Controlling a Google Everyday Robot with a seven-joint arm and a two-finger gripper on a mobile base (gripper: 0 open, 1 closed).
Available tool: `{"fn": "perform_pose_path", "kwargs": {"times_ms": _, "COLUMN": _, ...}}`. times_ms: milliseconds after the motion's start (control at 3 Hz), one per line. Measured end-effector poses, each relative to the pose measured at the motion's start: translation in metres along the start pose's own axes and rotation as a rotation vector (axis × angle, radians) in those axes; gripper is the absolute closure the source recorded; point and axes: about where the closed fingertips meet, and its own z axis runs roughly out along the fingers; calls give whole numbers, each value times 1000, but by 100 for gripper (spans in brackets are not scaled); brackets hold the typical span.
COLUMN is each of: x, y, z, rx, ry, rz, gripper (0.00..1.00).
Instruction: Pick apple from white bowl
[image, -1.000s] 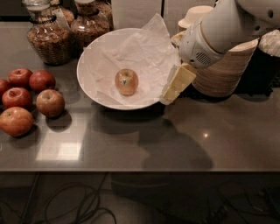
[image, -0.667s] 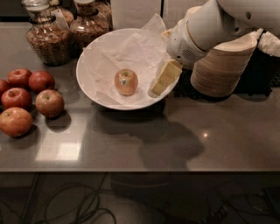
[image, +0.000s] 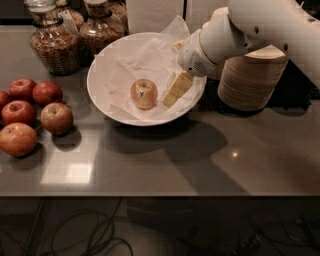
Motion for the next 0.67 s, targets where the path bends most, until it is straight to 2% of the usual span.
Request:
{"fn": "perform_pose_path", "kwargs": {"times_ms": 333, "x": 4, "y": -7, "z": 25, "rx": -44, "ry": -47, "rz": 10, "gripper": 0}}
{"fn": "perform_pose_path", "kwargs": {"times_ms": 667, "x": 0, "y": -9, "z": 46, "rx": -98, "ry": -65, "rz": -10, "gripper": 0}}
